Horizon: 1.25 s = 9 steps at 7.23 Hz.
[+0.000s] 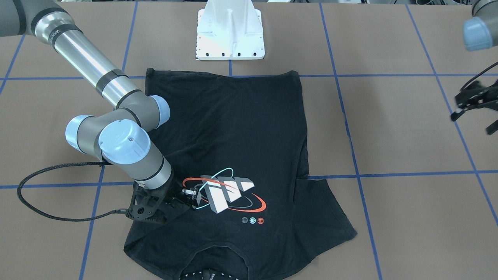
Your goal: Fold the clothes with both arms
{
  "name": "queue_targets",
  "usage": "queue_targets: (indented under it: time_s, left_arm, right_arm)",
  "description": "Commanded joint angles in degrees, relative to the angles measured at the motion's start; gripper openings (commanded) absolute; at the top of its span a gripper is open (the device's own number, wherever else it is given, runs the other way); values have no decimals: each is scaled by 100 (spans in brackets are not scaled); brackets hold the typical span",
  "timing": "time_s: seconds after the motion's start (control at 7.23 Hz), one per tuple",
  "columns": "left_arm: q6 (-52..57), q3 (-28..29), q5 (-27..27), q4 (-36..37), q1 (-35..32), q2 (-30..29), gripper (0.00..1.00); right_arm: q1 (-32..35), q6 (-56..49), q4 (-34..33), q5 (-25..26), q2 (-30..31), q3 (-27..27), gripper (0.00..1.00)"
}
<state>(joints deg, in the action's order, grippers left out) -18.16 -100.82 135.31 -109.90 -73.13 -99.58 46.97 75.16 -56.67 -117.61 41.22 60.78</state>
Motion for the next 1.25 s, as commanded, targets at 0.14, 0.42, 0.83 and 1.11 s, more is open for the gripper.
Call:
queue_targets:
  time_s: [0.14, 0.42, 0.83, 1.11]
  left_arm:
    - [-828, 1243, -31, -145, 807, -1690, 99]
    - [-839, 3110, -31, -1316, 1090, -2509, 98]
    - [-795, 5008, -1224, -3257, 1370, -3241, 89]
    - [-786, 5824, -1437, -3948, 1476, -3461, 78]
  right_arm:
    - [49, 33, -37, -429, 927, 1246, 100]
    - [41, 33, -11, -404, 1589, 1935, 100]
    - [41, 33, -11, -368, 2073, 2525, 100]
    - [32, 33, -11, -351, 2250, 2676, 100]
